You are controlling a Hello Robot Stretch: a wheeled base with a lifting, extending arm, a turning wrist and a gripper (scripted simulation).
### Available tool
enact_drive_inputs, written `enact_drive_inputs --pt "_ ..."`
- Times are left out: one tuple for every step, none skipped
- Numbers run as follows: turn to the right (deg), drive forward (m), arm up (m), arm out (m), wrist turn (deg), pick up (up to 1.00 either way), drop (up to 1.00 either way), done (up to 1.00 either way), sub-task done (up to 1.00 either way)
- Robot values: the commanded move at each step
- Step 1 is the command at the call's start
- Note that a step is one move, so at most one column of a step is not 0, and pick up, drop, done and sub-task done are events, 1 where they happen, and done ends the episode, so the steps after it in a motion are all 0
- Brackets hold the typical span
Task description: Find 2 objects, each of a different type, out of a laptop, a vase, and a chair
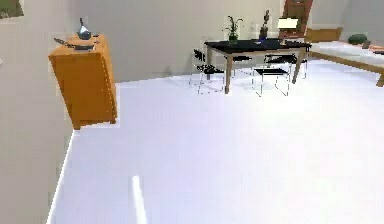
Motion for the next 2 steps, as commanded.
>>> enact_drive_inputs --pt "0.0 1.0 0.0 0.0 0.0 0.0 0.0 0.0 0.0" --pt "0.0 1.0 0.0 0.0 0.0 0.0 0.0 0.0 0.0"
